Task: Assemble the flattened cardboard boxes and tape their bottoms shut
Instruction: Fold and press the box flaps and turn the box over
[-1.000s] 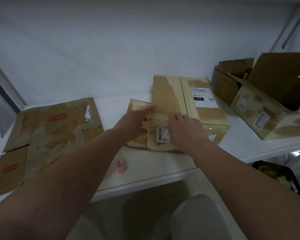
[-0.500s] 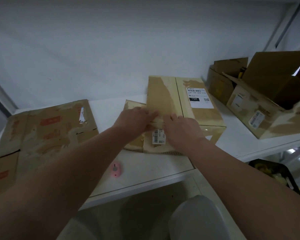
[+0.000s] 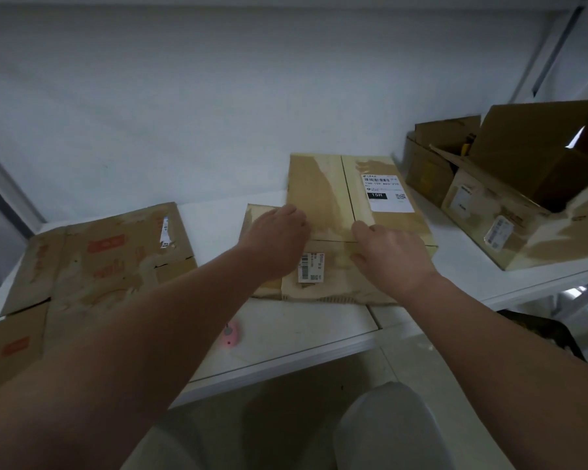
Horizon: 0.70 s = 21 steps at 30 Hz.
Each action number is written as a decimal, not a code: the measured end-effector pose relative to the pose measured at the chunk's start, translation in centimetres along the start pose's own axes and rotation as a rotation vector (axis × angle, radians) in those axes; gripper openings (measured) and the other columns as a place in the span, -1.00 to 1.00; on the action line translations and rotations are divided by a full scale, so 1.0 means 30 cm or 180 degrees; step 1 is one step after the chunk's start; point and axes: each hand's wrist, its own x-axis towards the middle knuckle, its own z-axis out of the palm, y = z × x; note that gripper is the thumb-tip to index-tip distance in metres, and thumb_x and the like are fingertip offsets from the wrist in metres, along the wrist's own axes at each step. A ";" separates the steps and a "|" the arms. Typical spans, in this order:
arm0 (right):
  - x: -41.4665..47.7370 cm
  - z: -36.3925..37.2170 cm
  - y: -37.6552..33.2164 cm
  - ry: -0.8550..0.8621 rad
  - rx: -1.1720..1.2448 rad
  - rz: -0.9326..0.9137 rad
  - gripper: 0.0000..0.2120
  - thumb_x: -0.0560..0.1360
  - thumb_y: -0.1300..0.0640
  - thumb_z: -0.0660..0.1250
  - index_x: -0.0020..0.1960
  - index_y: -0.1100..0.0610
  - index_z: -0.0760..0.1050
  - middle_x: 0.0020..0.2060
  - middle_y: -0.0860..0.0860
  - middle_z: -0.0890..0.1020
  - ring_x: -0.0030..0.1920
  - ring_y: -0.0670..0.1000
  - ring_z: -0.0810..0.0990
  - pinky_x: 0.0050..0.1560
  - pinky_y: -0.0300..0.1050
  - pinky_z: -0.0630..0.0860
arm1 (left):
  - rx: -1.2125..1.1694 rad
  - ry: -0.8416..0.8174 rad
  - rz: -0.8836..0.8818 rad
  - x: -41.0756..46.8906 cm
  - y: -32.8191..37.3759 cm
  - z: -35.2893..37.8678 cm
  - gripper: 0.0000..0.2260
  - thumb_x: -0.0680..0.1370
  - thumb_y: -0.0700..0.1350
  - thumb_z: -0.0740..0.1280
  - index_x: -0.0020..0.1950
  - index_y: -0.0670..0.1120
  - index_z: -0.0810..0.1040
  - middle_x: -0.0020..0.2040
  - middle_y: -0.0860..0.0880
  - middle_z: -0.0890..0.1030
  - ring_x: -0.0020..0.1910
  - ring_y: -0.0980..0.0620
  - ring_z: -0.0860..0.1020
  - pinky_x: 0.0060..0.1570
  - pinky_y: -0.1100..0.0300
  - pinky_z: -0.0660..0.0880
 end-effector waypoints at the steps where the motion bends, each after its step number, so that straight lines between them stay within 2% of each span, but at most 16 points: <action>1: -0.004 0.001 0.000 -0.0023 0.0052 -0.0027 -0.71 0.56 -0.01 0.24 0.18 0.12 0.34 -0.09 0.04 0.58 -0.12 0.12 0.60 -0.29 -0.13 0.34 | -0.0190 -0.0052 -0.0009 0.003 0.020 -0.004 -0.75 0.55 -0.19 0.21 0.22 -0.06 0.46 0.09 -0.02 0.48 0.12 0.00 0.43 -0.03 0.14 0.42; 4: -0.008 0.005 -0.003 -0.0085 0.0204 -0.0051 -0.64 0.51 -0.12 0.29 0.15 0.11 0.35 -0.04 0.04 0.56 -0.07 0.11 0.59 -0.24 -0.13 0.35 | -0.0387 -0.0170 0.0063 0.009 0.071 0.009 -0.71 0.53 -0.24 0.27 0.24 -0.06 0.45 0.08 -0.03 0.49 0.06 -0.02 0.51 -0.17 0.18 0.39; 8: -0.014 0.014 0.014 -0.0132 0.0273 0.0057 -0.66 0.48 -0.14 0.34 0.08 0.09 0.40 -0.01 0.01 0.51 -0.08 0.07 0.58 -0.25 -0.14 0.34 | -0.0412 -0.0114 -0.0008 0.013 0.072 0.002 -0.83 0.56 -0.23 0.23 0.14 -0.10 0.47 0.00 -0.04 0.52 -0.07 -0.06 0.57 -0.27 0.20 0.33; 11: -0.016 0.023 0.005 -0.0211 0.0157 0.0072 -0.62 0.46 -0.18 0.34 0.09 0.08 0.41 0.03 -0.01 0.47 -0.08 0.05 0.57 -0.27 -0.14 0.35 | -0.0487 -0.0144 -0.0007 0.013 0.065 -0.013 -0.88 0.59 -0.22 0.17 0.06 -0.12 0.48 -0.05 -0.06 0.53 -0.15 -0.07 0.54 -0.27 0.18 0.32; 13: -0.010 0.036 -0.010 -0.0156 0.0149 0.0110 -0.61 0.44 -0.17 0.38 0.08 0.09 0.44 0.02 0.00 0.47 -0.10 0.06 0.58 -0.29 -0.13 0.36 | -0.0571 -0.0143 -0.0021 0.012 0.059 -0.019 -0.91 0.58 -0.23 0.16 -0.07 -0.09 0.43 -0.11 -0.05 0.51 -0.23 -0.03 0.45 -0.27 0.18 0.31; 15: -0.005 0.050 -0.020 -0.0060 0.0056 0.0073 -0.62 0.30 -0.08 0.53 -0.08 0.12 0.50 -0.15 0.03 0.52 -0.31 0.07 0.57 -0.42 -0.16 0.33 | -0.0699 -0.0130 -0.0075 0.014 0.053 -0.023 -0.86 0.58 -0.23 0.15 -0.15 -0.04 0.34 -0.19 -0.01 0.45 -0.26 0.01 0.40 -0.26 0.18 0.29; 17: 0.000 0.056 -0.027 -0.0025 -0.0126 0.0118 -0.63 0.06 0.10 0.65 -0.34 0.14 0.48 -0.40 0.03 0.48 -0.59 0.03 0.41 -0.54 -0.31 0.13 | -0.0838 -0.0116 -0.0097 0.019 0.049 -0.025 -0.85 0.57 -0.23 0.14 -0.18 -0.04 0.33 -0.21 0.01 0.44 -0.25 0.01 0.41 -0.25 0.18 0.29; 19: 0.007 0.068 -0.023 0.0266 -0.0101 0.0094 -0.66 0.00 0.22 0.62 -0.44 0.14 0.44 -0.50 0.02 0.43 -0.66 0.00 0.23 -0.47 -0.40 -0.06 | -0.0970 -0.0072 -0.0151 0.020 0.044 -0.025 -0.86 0.57 -0.22 0.15 -0.18 -0.06 0.36 -0.22 -0.02 0.49 -0.26 -0.01 0.44 -0.26 0.16 0.32; 21: 0.007 0.045 -0.035 0.0221 -0.0094 0.0055 -0.74 0.10 0.23 0.56 -0.42 0.16 0.46 -0.47 0.03 0.44 -0.59 0.00 0.17 -0.48 -0.35 -0.03 | -0.1103 -0.0005 -0.0208 0.019 0.034 -0.023 -0.87 0.57 -0.20 0.16 -0.18 -0.08 0.38 -0.24 -0.06 0.52 -0.26 -0.06 0.48 -0.26 0.09 0.41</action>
